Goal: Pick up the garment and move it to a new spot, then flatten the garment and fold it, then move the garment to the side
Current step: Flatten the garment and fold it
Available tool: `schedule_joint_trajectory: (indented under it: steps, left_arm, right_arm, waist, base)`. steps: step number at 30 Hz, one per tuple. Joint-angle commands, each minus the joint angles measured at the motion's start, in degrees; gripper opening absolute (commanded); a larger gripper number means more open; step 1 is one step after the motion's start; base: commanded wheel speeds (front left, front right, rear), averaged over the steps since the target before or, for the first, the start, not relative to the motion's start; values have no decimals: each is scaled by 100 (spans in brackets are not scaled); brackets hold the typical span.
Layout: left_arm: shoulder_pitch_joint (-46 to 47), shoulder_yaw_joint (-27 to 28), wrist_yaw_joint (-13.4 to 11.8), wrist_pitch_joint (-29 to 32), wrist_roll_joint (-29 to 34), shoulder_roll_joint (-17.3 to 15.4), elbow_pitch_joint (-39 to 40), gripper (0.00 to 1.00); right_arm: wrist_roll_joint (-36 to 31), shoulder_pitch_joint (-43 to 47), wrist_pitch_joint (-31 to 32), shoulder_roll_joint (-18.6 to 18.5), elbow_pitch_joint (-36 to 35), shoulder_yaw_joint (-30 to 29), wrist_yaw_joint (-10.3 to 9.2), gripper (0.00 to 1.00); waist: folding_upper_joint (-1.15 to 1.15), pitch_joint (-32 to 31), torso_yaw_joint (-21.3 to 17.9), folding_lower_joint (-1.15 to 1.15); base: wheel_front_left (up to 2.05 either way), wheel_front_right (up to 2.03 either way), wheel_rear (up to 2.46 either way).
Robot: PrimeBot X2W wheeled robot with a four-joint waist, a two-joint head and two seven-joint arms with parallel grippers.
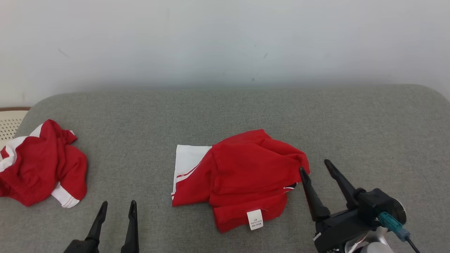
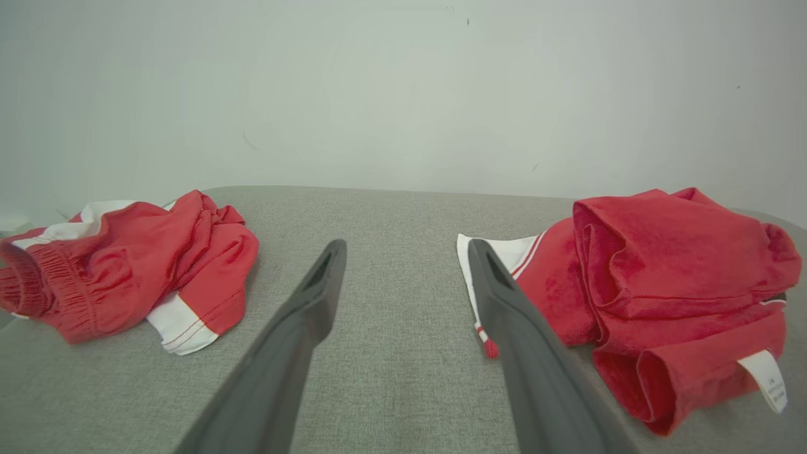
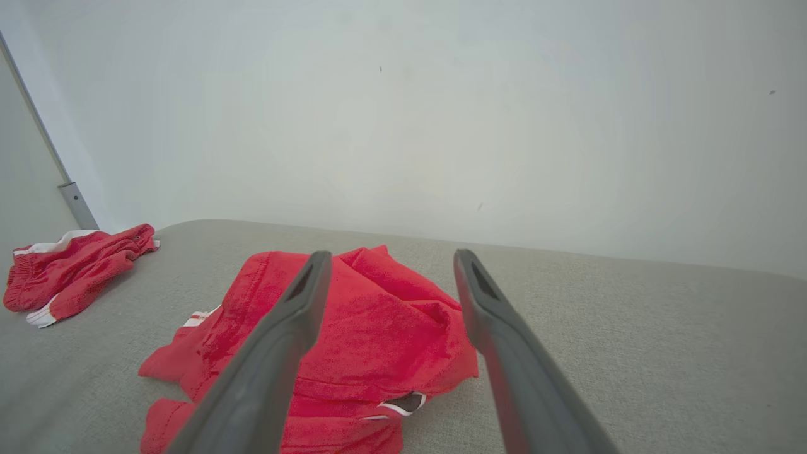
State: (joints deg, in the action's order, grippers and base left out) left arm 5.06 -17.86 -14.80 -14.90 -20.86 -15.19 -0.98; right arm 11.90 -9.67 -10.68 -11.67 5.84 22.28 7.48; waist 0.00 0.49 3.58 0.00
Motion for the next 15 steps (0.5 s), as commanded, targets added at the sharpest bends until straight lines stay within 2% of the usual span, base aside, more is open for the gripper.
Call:
schedule_joint_trajectory:
  steps: [1,8,15]
  left_arm:
    - [-79,2,-26,14,58,-43,8,100]
    - [-95,11,-60,97,58,-122,52,100]
    - [-146,13,-80,138,22,-174,57,100]
  right_arm:
    - [-89,124,-31,59,-96,-135,1,100]
    - [-421,548,83,244,-622,-840,2,100]
    - [-508,996,242,352,-1016,-953,1,100]
  waist:
    - [0,-53,-69,0]
    - [0,-125,-240,0]
    - [0,-186,-344,0]
  base:
    - [0,0,0]
    - [0,0,0]
    - [0,0,0]
